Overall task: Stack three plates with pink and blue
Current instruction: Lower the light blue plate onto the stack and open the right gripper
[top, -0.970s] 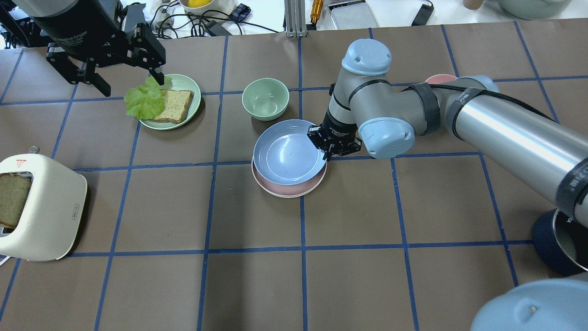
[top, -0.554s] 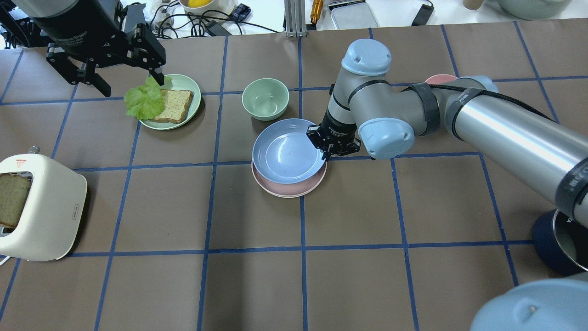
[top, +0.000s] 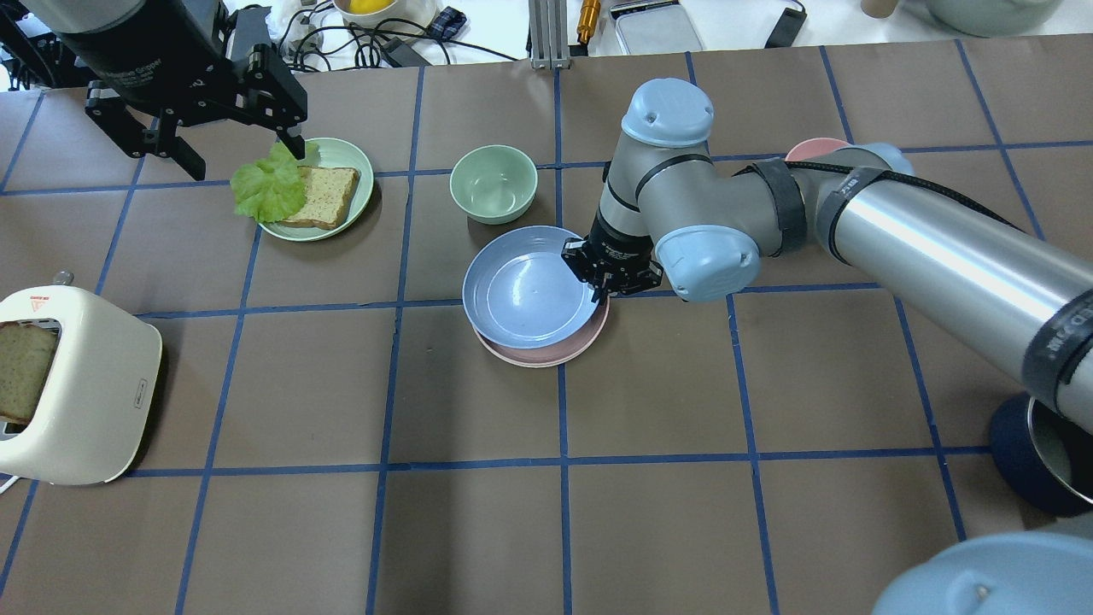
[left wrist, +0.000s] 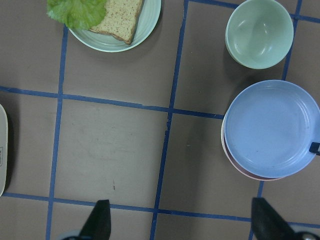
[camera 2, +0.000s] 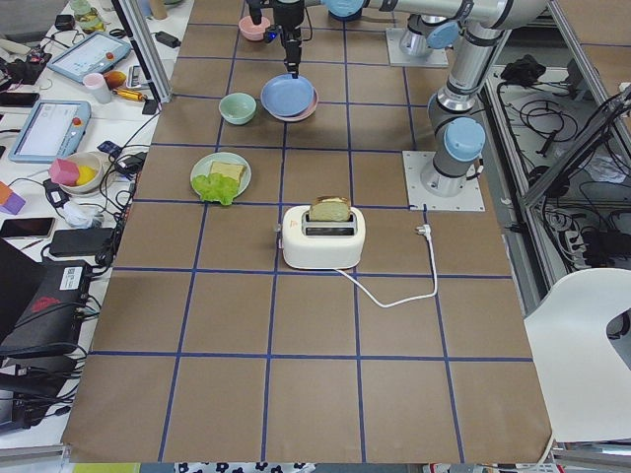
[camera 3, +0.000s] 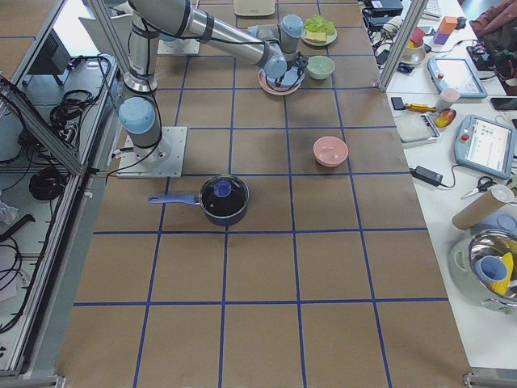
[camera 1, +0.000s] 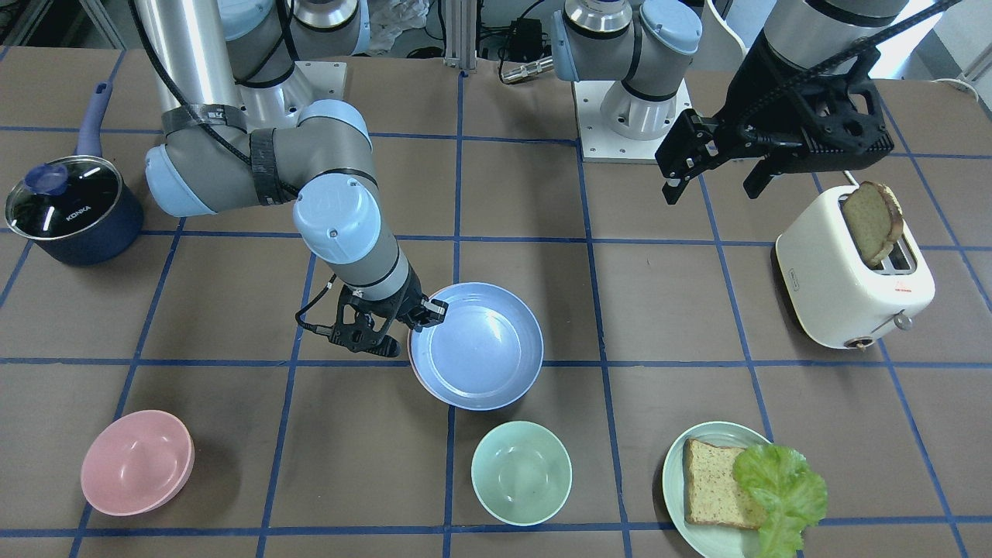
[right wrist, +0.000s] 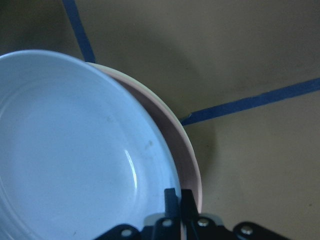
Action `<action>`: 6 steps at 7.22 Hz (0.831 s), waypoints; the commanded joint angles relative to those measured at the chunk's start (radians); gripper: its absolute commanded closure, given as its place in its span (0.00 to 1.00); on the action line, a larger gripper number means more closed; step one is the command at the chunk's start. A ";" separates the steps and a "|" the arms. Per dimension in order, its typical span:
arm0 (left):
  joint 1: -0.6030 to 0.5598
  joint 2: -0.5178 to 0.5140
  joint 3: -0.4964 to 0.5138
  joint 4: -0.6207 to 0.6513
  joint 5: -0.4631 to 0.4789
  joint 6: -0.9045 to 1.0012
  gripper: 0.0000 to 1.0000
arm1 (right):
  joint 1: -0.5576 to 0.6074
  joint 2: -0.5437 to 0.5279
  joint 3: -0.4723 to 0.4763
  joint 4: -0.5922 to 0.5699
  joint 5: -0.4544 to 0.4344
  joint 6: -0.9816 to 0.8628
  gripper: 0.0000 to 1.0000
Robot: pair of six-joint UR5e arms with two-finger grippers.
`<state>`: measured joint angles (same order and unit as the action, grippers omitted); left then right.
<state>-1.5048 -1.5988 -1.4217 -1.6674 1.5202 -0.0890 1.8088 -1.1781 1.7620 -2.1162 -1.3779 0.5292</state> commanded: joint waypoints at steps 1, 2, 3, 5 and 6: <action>0.000 0.002 0.000 0.000 0.000 0.000 0.00 | 0.000 0.002 0.001 -0.002 -0.004 -0.001 0.88; 0.000 0.002 0.000 0.000 0.000 0.000 0.00 | -0.005 0.002 -0.003 -0.002 -0.003 -0.003 0.70; 0.000 0.002 0.000 0.000 0.000 0.000 0.00 | -0.009 -0.002 -0.006 -0.008 -0.003 -0.014 0.52; 0.000 0.002 0.000 0.000 0.000 0.000 0.00 | -0.019 -0.008 -0.007 -0.008 -0.003 -0.017 0.28; 0.000 0.002 0.000 0.000 0.000 0.000 0.00 | -0.031 -0.011 -0.034 -0.005 -0.025 -0.021 0.28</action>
<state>-1.5049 -1.5969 -1.4220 -1.6674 1.5202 -0.0890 1.7906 -1.1849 1.7495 -2.1236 -1.3857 0.5126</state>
